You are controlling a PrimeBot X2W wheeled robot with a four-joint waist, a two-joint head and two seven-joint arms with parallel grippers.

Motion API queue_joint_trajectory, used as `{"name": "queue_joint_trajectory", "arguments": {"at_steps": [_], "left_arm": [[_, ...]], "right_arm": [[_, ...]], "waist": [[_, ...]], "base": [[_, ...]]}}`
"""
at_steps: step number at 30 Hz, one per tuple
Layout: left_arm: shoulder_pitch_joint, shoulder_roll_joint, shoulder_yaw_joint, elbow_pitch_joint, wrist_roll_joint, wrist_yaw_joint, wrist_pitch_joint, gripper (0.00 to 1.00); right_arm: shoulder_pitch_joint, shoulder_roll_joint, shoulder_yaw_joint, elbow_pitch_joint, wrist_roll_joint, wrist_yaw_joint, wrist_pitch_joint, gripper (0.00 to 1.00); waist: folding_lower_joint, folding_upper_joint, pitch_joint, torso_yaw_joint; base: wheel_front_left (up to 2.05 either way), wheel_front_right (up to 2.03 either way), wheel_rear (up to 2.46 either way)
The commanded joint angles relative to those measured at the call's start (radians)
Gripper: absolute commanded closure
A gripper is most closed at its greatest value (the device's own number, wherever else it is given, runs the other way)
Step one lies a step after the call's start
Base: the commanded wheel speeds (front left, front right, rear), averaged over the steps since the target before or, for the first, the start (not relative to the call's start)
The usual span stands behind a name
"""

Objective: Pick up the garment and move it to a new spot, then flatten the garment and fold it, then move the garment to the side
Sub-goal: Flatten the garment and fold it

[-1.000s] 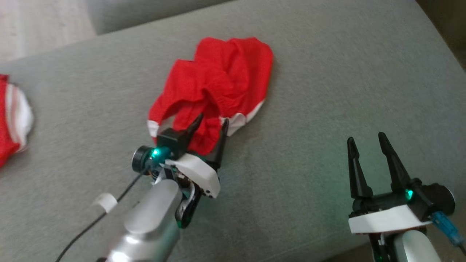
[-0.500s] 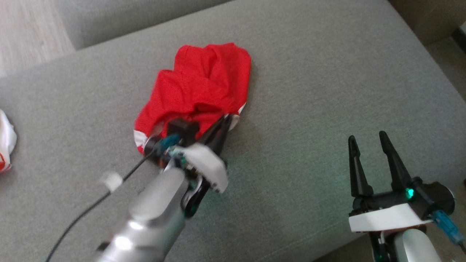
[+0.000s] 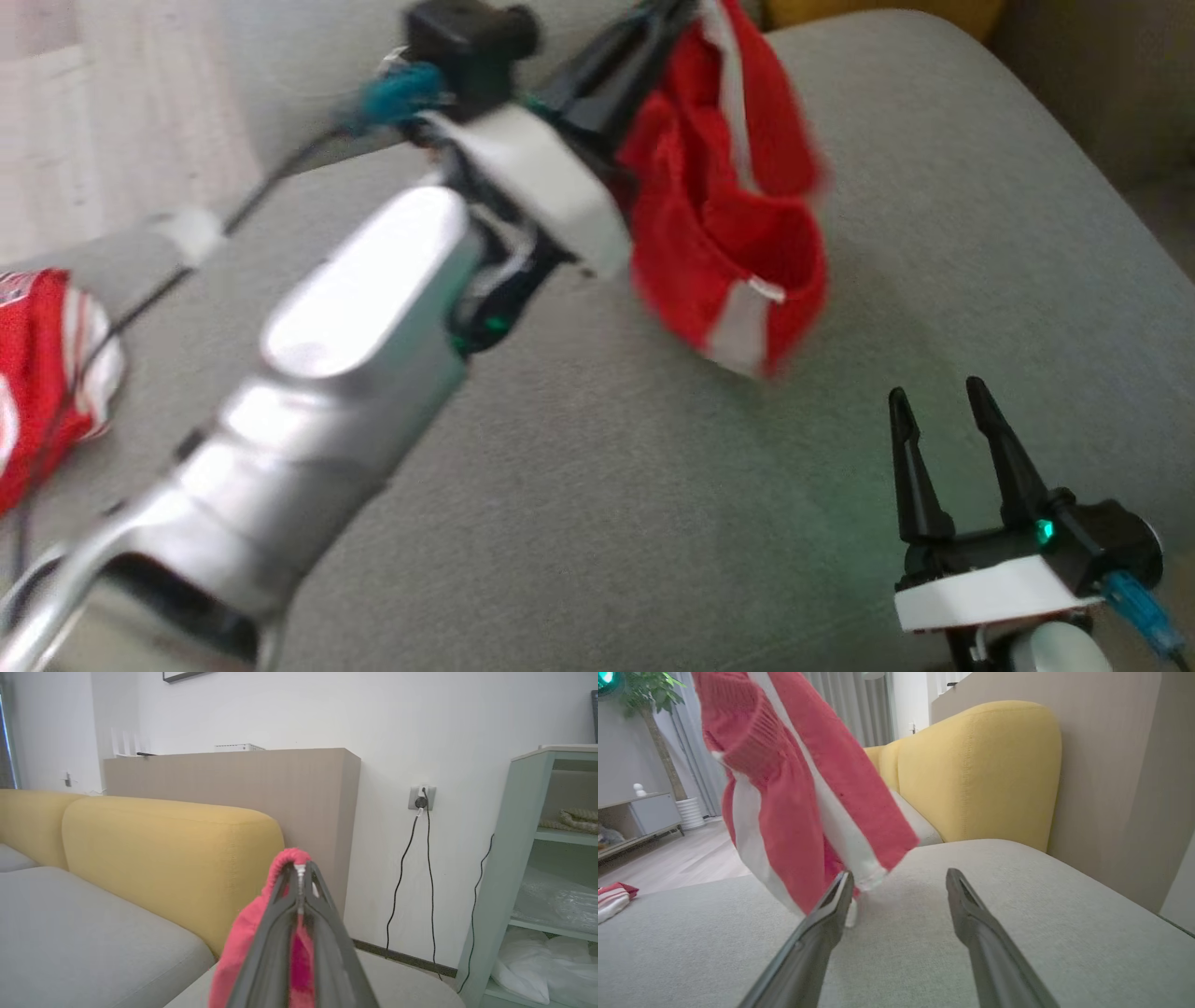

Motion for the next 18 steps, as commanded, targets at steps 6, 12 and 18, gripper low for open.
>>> {"name": "queue_joint_trajectory", "arguments": {"at_steps": [6, 12, 18], "left_arm": [[0.13, 0.172, 0.042, -0.065, -0.082, -0.004, 0.047, 1.0], [0.328, 0.258, 0.026, -0.066, -0.095, -0.001, -0.021, 1.0], [0.38, 0.258, 0.023, -0.029, -0.081, -0.002, -0.114, 1.0]], "right_arm": [[-0.026, -0.008, 0.018, -0.04, 0.005, -0.001, -0.004, 0.0], [-0.049, -0.008, -0.008, -0.006, 0.042, -0.001, -0.004, 0.0], [-0.101, -0.008, -0.012, 0.139, 0.019, -0.001, -0.004, 0.0]], "waist": [[0.0001, 0.0, 0.016, 0.115], [0.0001, 0.0, 0.068, 0.218], [0.0001, 0.0, 0.098, 0.306]], "base": [[0.0, 0.0, 0.0], [0.0, 0.0, 0.0], [0.0, 0.0, 0.0]]}}
